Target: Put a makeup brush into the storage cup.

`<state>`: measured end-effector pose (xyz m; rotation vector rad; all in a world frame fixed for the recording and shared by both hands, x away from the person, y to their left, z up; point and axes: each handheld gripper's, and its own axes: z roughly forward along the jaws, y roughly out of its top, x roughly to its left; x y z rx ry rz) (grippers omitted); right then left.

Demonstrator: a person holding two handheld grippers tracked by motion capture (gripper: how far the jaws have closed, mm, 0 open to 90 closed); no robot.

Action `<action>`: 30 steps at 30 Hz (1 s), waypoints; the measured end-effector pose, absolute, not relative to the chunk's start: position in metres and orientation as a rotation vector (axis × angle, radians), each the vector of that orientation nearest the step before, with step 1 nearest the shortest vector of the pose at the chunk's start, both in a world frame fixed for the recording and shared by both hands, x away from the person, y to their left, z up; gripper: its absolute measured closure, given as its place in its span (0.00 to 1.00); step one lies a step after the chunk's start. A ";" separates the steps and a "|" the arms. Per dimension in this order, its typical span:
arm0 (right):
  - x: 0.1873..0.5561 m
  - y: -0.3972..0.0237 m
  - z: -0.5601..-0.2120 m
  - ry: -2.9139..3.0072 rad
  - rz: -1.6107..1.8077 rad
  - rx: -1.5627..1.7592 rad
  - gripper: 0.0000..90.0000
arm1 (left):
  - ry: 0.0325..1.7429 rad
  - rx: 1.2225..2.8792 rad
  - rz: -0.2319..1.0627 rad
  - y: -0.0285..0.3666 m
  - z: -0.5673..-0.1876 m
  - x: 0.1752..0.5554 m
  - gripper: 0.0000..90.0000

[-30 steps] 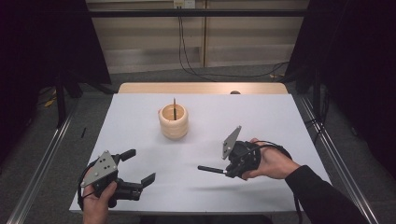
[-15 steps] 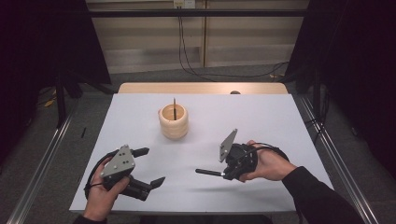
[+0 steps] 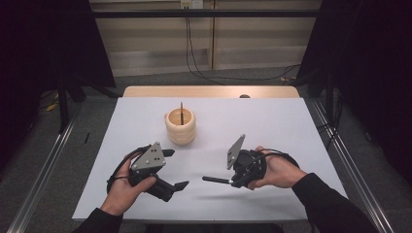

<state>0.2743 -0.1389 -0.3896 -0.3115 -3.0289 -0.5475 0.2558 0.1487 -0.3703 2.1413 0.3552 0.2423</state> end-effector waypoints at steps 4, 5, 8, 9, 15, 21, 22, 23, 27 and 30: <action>0.274 -0.136 -0.391 -3.026 -0.536 -0.316 0.87 | 0.315 2.193 0.229 0.136 -0.370 0.258 0.02; 0.274 -0.136 -0.391 -3.024 -0.533 -0.307 0.87 | 0.308 2.201 0.224 0.134 -0.371 0.259 0.02; 0.274 -0.135 -0.392 -3.023 -0.525 -0.292 0.87 | 0.285 2.231 0.212 0.125 -0.371 0.262 0.02; 0.274 -0.134 -0.391 -3.021 -0.514 -0.315 0.87 | 0.274 2.242 0.201 0.122 -0.371 0.262 0.03; 0.275 -0.130 -0.391 -3.027 -0.499 -0.283 0.87 | 0.228 2.315 0.171 0.104 -0.375 0.266 0.03; 0.274 -0.127 -0.393 -3.021 -0.480 -0.261 0.87 | 0.157 2.405 0.139 0.092 -0.383 0.272 0.04; 0.274 -0.127 -0.393 -3.018 -0.472 -0.261 0.87 | 0.178 2.398 0.128 0.090 -0.386 0.271 0.04; 0.274 -0.126 -0.393 -3.020 -0.466 -0.262 0.87 | 0.175 2.414 0.123 0.088 -0.387 0.271 0.04; 0.275 -0.125 -0.394 -3.018 -0.466 -0.232 0.87 | 0.172 2.472 0.116 0.082 -0.393 0.272 0.06; 0.275 -0.123 -0.395 -3.019 -0.459 -0.239 0.87 | 0.162 2.510 0.110 0.080 -0.398 0.273 0.08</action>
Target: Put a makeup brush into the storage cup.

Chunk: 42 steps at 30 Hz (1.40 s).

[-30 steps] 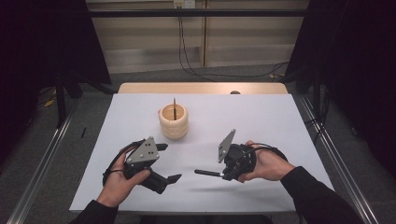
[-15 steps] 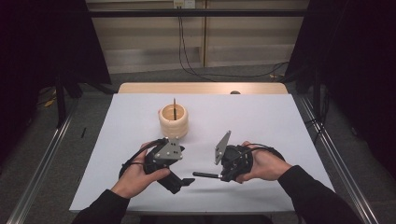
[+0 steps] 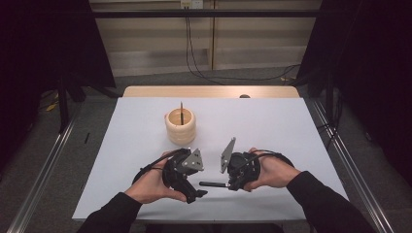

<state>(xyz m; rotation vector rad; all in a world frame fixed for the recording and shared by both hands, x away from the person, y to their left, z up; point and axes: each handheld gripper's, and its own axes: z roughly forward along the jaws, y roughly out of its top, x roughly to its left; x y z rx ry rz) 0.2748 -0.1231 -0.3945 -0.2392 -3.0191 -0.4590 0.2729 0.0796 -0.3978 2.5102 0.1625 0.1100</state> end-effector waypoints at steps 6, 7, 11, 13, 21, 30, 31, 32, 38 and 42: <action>0.275 -0.119 -0.395 -3.019 -0.461 -0.222 0.87 | 0.121 2.559 0.112 0.075 -0.401 0.270 0.24; 0.275 -0.119 -0.395 -3.024 -0.460 -0.216 0.87 | 0.116 2.565 0.114 0.074 -0.401 0.270 0.26; 0.274 -0.118 -0.394 -3.017 -0.465 -0.215 0.87 | 0.105 2.592 0.091 0.070 -0.404 0.270 0.44; 0.273 -0.116 -0.393 -3.024 -0.473 -0.213 0.87 | 0.065 2.616 0.066 0.069 -0.405 0.271 0.54; 0.274 -0.114 -0.393 -3.022 -0.483 -0.188 0.87 | 0.111 2.594 0.008 0.065 -0.409 0.273 0.73; 0.272 -0.112 -0.392 -3.018 -0.491 -0.189 0.87 | 0.101 2.541 -0.040 0.063 -0.410 0.272 0.82; 0.272 -0.112 -0.392 -3.021 -0.488 -0.200 0.87 | 0.076 2.554 -0.061 0.063 -0.409 0.273 0.83; 0.272 -0.112 -0.392 -3.017 -0.495 -0.187 0.87 | 0.076 2.555 -0.084 0.063 -0.410 0.272 0.84; 0.270 -0.112 -0.394 -3.017 -0.505 -0.154 0.87 | 0.073 2.567 -0.102 0.062 -0.412 0.269 0.87; 0.269 -0.113 -0.394 -3.012 -0.510 -0.146 0.86 | 0.053 2.558 -0.147 0.062 -0.412 0.271 0.88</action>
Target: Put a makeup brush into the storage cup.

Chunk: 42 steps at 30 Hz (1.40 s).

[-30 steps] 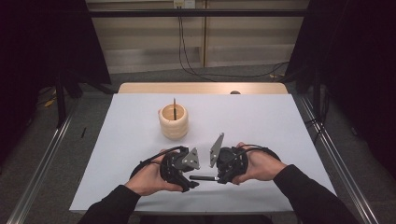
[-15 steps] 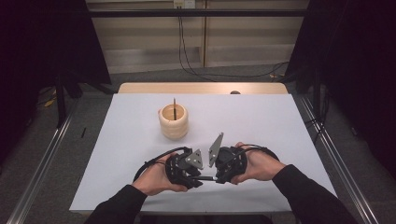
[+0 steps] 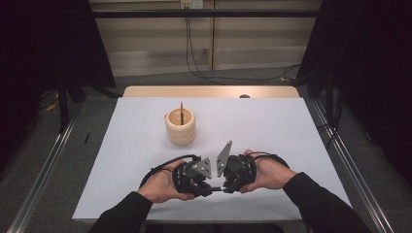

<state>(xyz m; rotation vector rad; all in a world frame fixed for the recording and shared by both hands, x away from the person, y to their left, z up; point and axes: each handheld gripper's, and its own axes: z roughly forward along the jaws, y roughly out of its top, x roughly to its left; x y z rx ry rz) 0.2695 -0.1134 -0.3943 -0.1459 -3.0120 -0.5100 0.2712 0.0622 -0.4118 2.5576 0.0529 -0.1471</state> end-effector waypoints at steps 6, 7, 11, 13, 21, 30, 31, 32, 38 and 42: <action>0.272 -0.118 -0.393 -3.011 -0.546 -0.201 0.85 | 0.065 2.535 -0.078 0.063 -0.412 0.271 0.88; 0.274 -0.119 -0.394 -3.012 -0.565 -0.185 0.85 | 0.080 2.529 -0.080 0.063 -0.413 0.272 0.88; 0.275 -0.121 -0.393 -3.009 -0.591 -0.223 0.81 | 0.082 2.515 -0.085 0.064 -0.413 0.274 0.88; 0.275 -0.122 -0.393 -2.999 -0.607 -0.240 0.77 | 0.086 2.520 -0.091 0.065 -0.412 0.275 0.88; 0.276 -0.128 -0.397 -2.967 -0.702 -0.339 0.53 | 0.141 2.488 -0.093 0.072 -0.414 0.277 0.88; 0.277 -0.139 -0.399 -2.974 -0.877 -0.410 0.29 | 0.164 2.468 -0.104 0.079 -0.413 0.276 0.88; 0.277 -0.141 -0.398 -2.964 -0.904 -0.413 0.28 | 0.155 2.459 -0.134 0.080 -0.414 0.277 0.88; 0.277 -0.143 -0.398 -2.960 -0.922 -0.427 0.27 | 0.177 2.448 -0.096 0.080 -0.415 0.275 0.88; 0.275 -0.154 -0.400 -2.940 -0.991 -0.522 0.12 | 0.191 2.439 -0.090 0.083 -0.415 0.274 0.88; 0.274 -0.160 -0.398 -2.904 -1.089 -0.525 0.07 | 0.207 2.398 -0.077 0.085 -0.415 0.273 0.88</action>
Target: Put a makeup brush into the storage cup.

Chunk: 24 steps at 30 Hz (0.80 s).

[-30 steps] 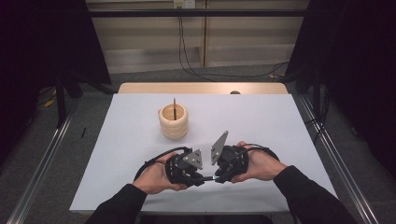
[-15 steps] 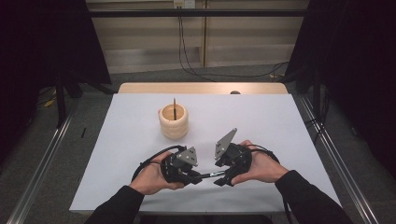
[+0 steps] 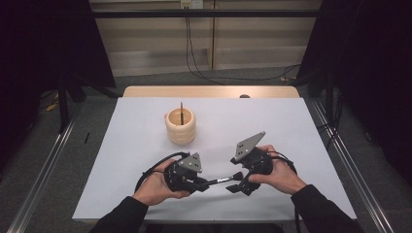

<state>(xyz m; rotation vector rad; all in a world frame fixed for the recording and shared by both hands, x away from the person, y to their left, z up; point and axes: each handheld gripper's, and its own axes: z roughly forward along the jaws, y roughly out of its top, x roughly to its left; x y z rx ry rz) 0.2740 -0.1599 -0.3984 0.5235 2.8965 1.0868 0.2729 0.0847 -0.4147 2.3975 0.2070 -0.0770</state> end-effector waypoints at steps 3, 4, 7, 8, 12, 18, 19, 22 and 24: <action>0.274 -0.165 -0.396 2.837 1.110 0.583 0.09 | 0.219 2.380 -0.074 0.088 -0.412 0.273 0.88; 0.273 -0.166 -0.396 2.818 1.112 0.607 0.09 | 0.219 2.374 -0.074 0.089 -0.412 0.273 0.88; 0.272 -0.171 -0.393 2.763 1.143 0.622 0.09 | 0.231 2.355 -0.058 0.094 -0.410 0.272 0.88; 0.272 -0.173 -0.392 2.750 1.158 0.622 0.08 | 0.234 2.343 -0.065 0.095 -0.409 0.271 0.88; 0.268 -0.182 -0.389 2.719 1.203 0.613 0.08 | 0.261 2.306 -0.048 0.100 -0.410 0.269 0.88; 0.264 -0.193 -0.386 2.646 1.279 0.616 0.07 | 0.289 2.287 -0.018 0.107 -0.408 0.267 0.88; 0.264 -0.194 -0.386 2.646 1.285 0.618 0.08 | 0.296 2.255 -0.028 0.107 -0.409 0.266 0.88; 0.263 -0.197 -0.388 2.649 1.333 0.607 0.09 | 0.297 2.251 -0.016 0.110 -0.406 0.265 0.88; 0.262 -0.200 -0.389 2.649 1.361 0.595 0.10 | 0.301 2.221 -0.020 0.110 -0.406 0.264 0.88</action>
